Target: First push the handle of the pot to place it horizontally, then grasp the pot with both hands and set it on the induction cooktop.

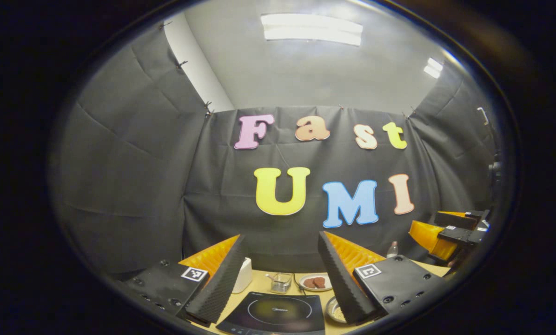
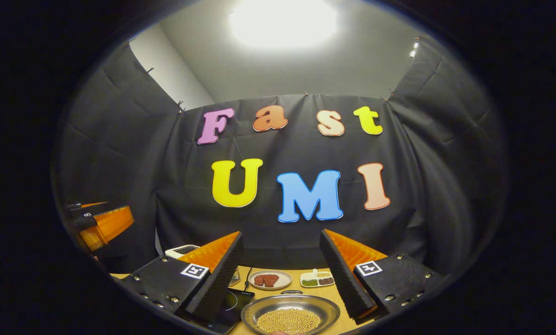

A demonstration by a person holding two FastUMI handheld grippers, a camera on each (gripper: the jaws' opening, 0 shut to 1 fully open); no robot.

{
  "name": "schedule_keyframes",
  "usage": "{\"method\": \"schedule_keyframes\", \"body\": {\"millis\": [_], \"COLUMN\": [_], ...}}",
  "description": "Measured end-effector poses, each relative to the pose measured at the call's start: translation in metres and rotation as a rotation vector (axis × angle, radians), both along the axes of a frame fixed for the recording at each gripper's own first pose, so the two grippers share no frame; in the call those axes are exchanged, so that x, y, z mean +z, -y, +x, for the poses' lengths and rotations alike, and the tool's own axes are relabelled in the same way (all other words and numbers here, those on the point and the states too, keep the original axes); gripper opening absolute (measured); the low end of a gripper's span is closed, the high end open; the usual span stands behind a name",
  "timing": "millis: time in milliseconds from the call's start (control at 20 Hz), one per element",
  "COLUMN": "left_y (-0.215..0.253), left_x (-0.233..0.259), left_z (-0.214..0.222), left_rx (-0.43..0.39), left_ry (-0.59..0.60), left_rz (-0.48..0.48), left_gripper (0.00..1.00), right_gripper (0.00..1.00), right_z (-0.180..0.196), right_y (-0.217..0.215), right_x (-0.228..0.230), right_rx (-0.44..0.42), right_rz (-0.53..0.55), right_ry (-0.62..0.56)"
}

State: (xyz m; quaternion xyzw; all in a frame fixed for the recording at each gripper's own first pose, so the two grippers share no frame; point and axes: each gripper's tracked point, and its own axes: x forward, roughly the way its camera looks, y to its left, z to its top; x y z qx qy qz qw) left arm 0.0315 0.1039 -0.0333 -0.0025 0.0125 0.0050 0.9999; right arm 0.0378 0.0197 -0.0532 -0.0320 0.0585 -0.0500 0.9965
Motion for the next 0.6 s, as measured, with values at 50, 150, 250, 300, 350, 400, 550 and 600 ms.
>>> {"method": "schedule_keyframes", "body": {"millis": [50,150,250,300,350,400,550,600], "left_y": [-0.006,-0.013,-0.022,-0.025,-0.027,-0.032,-0.039,-0.041], "left_x": [-0.003,-0.005,-0.007,-0.008,-0.010,-0.011,-0.014,-0.015], "left_z": [-0.001,-0.001,-0.003,-0.003,-0.003,-0.004,-0.007,-0.007], "left_rx": [0.007,0.023,0.042,0.051,0.061,0.075,0.115,0.128], "left_ry": [-0.009,-0.016,-0.018,-0.021,-0.026,-0.030,-0.036,-0.043], "left_rz": [-0.001,-0.003,0.007,0.016,0.025,0.031,0.034,0.039], "left_gripper": [0.99,0.99,0.99,0.99,0.94,0.99,1.00,0.99], "right_gripper": [0.99,0.99,0.99,0.98,0.96,0.93,0.75,0.70], "right_z": [0.002,0.006,0.009,0.010,0.012,0.012,0.007,0.005], "right_y": [-0.005,-0.014,-0.022,-0.028,-0.031,-0.035,-0.048,-0.054], "right_x": [-0.006,-0.018,-0.033,-0.041,-0.050,-0.059,-0.095,-0.107], "right_rx": [0.012,0.038,0.067,0.086,0.098,0.113,0.171,0.189], "right_rz": [0.001,0.009,0.017,0.021,0.023,0.024,0.015,0.013], "right_ry": [-0.017,-0.050,-0.091,-0.112,-0.132,-0.161,-0.283,-0.324]}}
